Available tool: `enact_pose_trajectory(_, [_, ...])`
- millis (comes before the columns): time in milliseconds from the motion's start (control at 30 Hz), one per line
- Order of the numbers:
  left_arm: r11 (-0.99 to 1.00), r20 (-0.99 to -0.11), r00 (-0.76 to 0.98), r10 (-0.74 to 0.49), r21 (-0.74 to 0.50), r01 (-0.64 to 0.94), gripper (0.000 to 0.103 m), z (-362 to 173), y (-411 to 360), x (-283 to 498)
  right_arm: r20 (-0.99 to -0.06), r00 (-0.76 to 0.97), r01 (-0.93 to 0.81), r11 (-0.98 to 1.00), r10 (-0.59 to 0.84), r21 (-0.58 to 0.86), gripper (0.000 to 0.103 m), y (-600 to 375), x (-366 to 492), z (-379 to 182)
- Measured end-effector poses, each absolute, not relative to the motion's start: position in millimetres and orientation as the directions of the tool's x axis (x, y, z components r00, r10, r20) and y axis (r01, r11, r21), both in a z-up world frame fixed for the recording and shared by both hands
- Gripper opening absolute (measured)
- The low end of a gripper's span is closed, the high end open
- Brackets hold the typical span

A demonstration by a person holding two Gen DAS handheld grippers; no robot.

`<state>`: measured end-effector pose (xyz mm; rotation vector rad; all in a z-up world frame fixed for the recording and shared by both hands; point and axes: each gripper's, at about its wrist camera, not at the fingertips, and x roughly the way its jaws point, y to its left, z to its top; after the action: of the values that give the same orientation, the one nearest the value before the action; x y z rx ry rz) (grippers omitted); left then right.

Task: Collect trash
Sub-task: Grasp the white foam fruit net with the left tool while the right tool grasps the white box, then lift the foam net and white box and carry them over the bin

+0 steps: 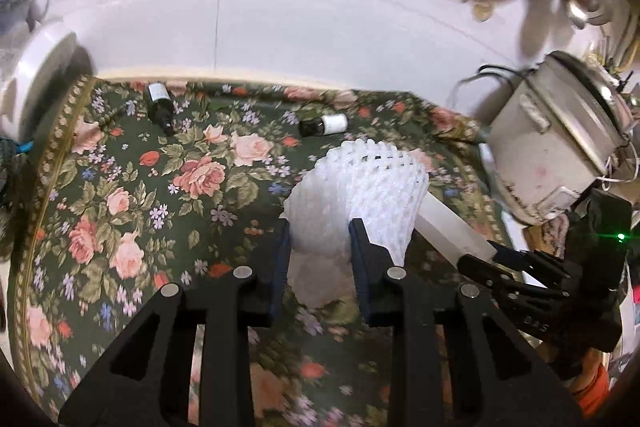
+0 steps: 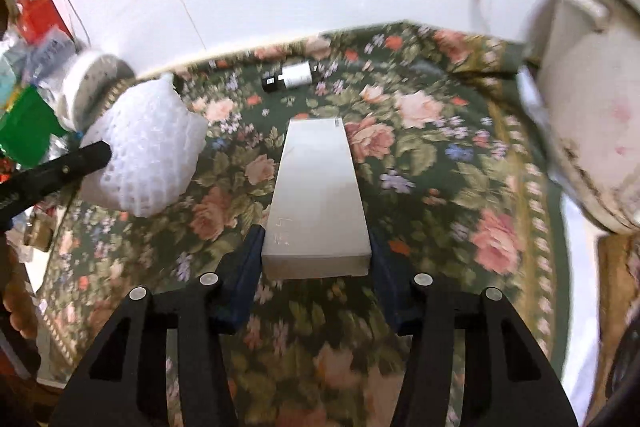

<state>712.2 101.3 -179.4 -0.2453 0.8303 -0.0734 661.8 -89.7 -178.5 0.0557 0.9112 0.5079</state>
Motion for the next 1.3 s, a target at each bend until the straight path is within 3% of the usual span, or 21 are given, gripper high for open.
enact_pose_trajectory(400, [0.953, -0.639, 0.765, -0.085, -0.278, -0.125, 0.028, -128, 62, 596, -0.635, 0.583, -0.448, 0.853, 0.507, 0.269, 0.048, -140, 578, -109])
enact_pose_trajectory(700, [0.963, -0.606, 0.793, -0.064, -0.247, -0.111, 0.029, -100, 61, 518, -0.565, 0.639, -0.467, 0.847, 0.522, 0.254, 0.048, -147, 497, -80])
enact_pose_trajectory(1033, [0.975, -0.604, 0.789, -0.112, -0.218, -0.029, 0.029, -105, 93, 422, -0.555, 0.676, -0.412, 0.873, 0.484, 0.260, 0.048, -115, 395, -84])
enact_pose_trajectory(1300, [0.983, -0.653, 0.749, -0.113, -0.182, -0.010, 0.029, -138, 121, 342, -0.605, 0.636, -0.386, 0.877, 0.478, 0.287, 0.048, -81, 314, -116])
